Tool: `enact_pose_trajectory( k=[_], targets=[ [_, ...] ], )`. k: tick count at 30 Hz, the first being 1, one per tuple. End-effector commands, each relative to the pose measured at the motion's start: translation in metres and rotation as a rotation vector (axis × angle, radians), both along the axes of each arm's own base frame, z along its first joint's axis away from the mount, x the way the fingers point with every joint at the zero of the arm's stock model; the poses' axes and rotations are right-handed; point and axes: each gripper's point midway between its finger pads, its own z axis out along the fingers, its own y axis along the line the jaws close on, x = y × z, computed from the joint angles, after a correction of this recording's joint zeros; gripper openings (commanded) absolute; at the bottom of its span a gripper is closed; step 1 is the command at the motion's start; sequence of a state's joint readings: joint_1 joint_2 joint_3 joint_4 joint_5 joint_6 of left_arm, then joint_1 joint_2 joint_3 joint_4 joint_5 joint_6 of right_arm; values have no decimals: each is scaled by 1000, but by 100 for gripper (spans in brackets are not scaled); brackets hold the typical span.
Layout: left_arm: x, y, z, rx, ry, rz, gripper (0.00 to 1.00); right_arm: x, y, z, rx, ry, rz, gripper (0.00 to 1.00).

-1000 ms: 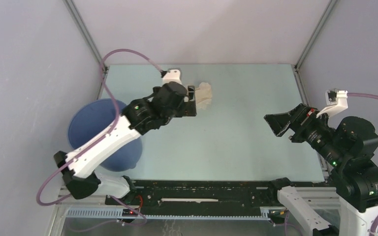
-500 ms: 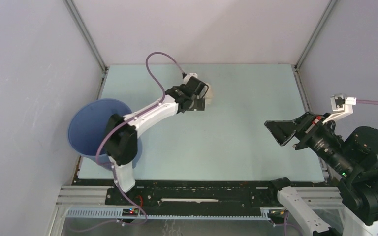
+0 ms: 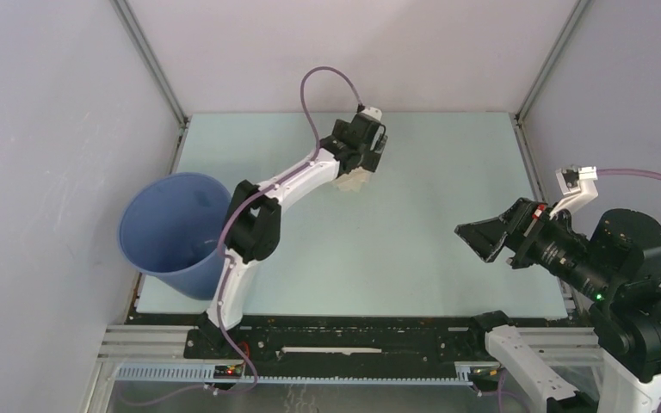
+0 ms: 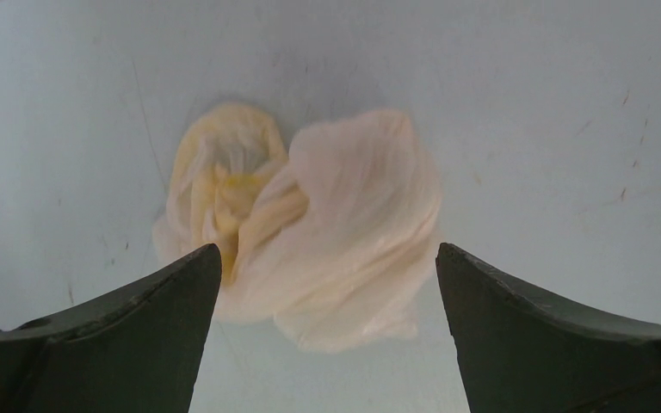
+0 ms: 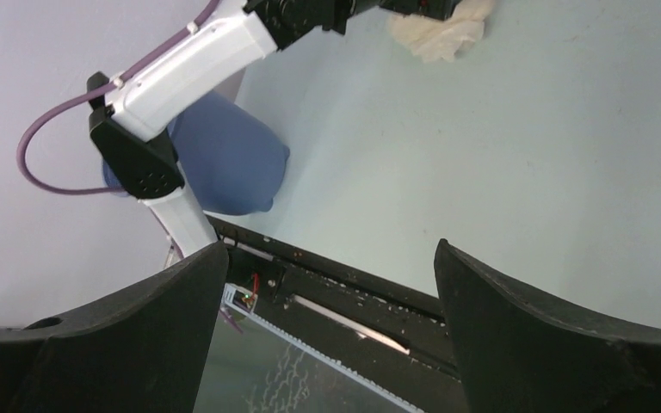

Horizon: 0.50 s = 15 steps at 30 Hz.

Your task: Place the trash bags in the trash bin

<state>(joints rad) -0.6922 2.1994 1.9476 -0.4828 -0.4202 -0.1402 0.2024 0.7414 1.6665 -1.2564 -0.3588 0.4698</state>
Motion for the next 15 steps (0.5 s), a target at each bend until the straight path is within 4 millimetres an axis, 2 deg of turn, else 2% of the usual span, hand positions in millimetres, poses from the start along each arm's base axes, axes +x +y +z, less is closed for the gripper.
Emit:
enact_pose_trajectory(
  k=[1,4,9,11,13,15],
  targets=[
    [35,-15,21,-47,-52,-74,100,-4,0,-3,-27,22,23,98],
    [37,-29,7,-104,17,-113,100,-6,-1,-3,-29,29,19,98],
    [33,-40,-22,-154,92,-110,100,-9,-5,-5,-23,35,-12,98],
    [29,-45,-27,-170,123,-125,99,-11,-6,-7,-13,38,-23,98],
    [23,-42,-28,-177,153,-107,92,-10,-5,-10,5,46,-28,98],
    [15,-37,-31,-181,179,-88,81,-8,-3,-12,23,57,-31,97]
  ],
)
